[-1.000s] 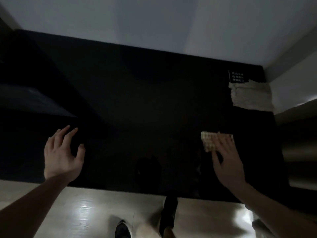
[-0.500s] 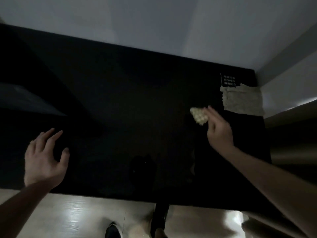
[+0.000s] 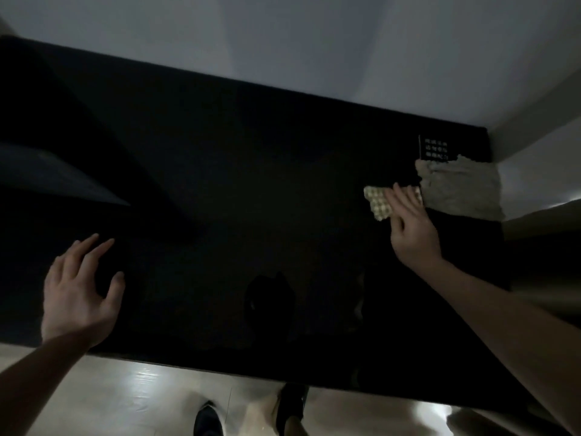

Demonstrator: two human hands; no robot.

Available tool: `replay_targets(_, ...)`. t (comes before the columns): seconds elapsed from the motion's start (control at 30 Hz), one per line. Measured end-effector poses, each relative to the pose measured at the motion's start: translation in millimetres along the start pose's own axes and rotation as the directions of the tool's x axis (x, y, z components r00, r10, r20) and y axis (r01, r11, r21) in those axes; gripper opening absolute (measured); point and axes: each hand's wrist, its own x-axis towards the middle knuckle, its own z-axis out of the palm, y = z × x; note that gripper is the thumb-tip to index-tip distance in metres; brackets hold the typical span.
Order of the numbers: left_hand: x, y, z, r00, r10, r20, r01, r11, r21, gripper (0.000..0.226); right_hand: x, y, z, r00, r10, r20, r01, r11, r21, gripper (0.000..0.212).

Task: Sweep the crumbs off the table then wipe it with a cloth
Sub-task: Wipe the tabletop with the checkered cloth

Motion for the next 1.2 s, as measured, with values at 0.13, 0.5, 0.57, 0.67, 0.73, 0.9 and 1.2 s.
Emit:
replay_targets(0.13,-2,2,0,1.000,-0.028,0.012,0.029,0.999,-0.026,0.068,-73,35,-21,0.995,0.102,0.014,-0.101,0.994,-0.031,0.060)
replay_targets(0.5,-10,1,3,0.999,-0.023,-0.032,0.022,0.999,-0.043,0.062,-284,40,-32,0.924,0.304,-0.231,-0.304,0.952,0.037,0.058)
replay_targets(0.57,-10,2,2,0.999,-0.013,-0.045,0.011,0.999,-0.035,0.061,-314,28,-30,0.921,0.363,-0.143,-0.359,0.932,0.049,0.070)
replay_targets(0.67,-8,2,0,0.999,0.000,-0.050,-0.001,1.000,-0.019,0.062,-317,18,-39,0.926,0.370,-0.076,-0.364,0.928,0.086,0.068)
replay_targets(0.73,-8,2,0,1.000,-0.009,-0.028,0.009,1.000,-0.016,0.063,-292,15,-47,0.933,0.348,-0.095,-0.340,0.936,0.096,0.068)
replay_targets(0.9,-7,4,-3,1.000,-0.012,-0.029,0.012,1.000,-0.029,0.066,-152,6,-36,0.947,0.307,-0.095,-0.303,0.951,0.057,0.064)
replay_targets(1.2,-4,2,-1,0.999,-0.014,-0.034,0.012,0.999,-0.033,0.067,0,-70,27,0.967,0.243,0.078,-0.230,0.962,-0.149,0.057)
